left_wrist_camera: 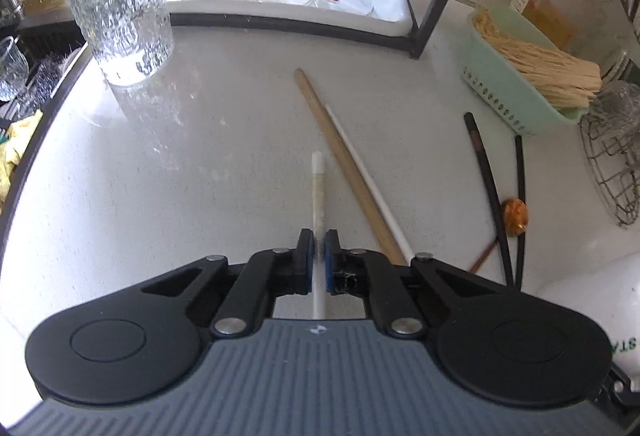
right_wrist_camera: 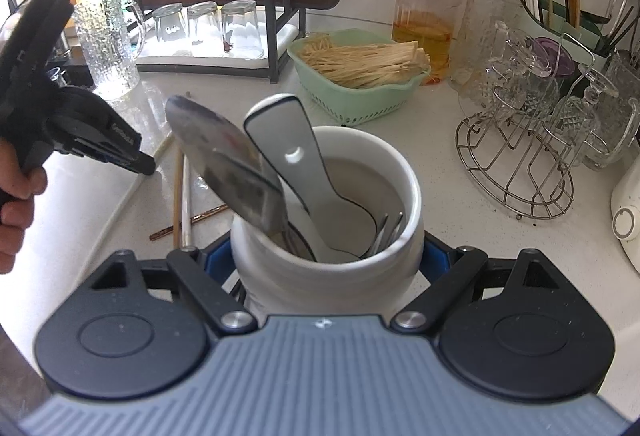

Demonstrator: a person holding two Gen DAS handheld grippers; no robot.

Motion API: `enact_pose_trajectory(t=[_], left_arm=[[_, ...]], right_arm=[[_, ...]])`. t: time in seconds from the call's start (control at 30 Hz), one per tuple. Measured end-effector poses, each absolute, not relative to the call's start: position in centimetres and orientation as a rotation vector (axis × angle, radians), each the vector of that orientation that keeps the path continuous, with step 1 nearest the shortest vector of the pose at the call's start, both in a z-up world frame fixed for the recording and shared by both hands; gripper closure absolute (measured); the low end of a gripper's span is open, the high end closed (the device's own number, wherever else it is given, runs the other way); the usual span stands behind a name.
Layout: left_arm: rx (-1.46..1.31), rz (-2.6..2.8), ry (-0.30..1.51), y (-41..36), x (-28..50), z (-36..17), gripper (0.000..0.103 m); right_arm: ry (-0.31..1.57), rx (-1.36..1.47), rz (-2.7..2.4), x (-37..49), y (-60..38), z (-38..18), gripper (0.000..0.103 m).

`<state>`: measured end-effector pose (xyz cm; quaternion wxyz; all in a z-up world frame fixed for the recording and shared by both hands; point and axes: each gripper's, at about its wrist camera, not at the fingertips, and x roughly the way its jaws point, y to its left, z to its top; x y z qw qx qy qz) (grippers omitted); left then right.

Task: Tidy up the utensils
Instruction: 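Close the left tool on the white chopstick, then lift the white chopstick with the left tool up toward the jar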

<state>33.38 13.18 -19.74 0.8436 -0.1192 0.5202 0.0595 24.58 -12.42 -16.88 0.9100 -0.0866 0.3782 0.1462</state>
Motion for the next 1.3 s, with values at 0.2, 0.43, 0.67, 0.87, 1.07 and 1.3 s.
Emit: enact_pose_trajectory(t=[0.2,0.43,0.67,0.87,1.07,1.3], left_arm=[[-0.286,0.073,1.111,12.7,30.7,-19.2,0.097],[-0.358,0.021,1.078,12.5,27.1,-17.4,0.097],[-0.378,-0.077,1.011,12.3,25.6,-13.7,0.097],[-0.366,-0.166,0.959,11.4,24.7,-10.6,0.097],[-0.341,-0.222,0.932,10.8,24.1,-8.7,0.097],[-0.336,-0.272,0.894,11.0,22.9,-6.2,0.097]], right_arm=[[0.779,-0.181,0.303,24.6,-12.4,-16.8,0.012],[0.780,-0.182,0.301,24.6,-12.3,-16.8,0.012],[0.795,-0.180,0.289,24.7,-12.1,-16.7,0.012],[0.787,-0.175,0.286,24.1,-11.5,-16.8,0.012],[0.771,-0.169,0.281,23.4,-11.0,-16.9,0.012],[0.758,-0.158,0.271,23.2,-10.9,-17.0,0.012]])
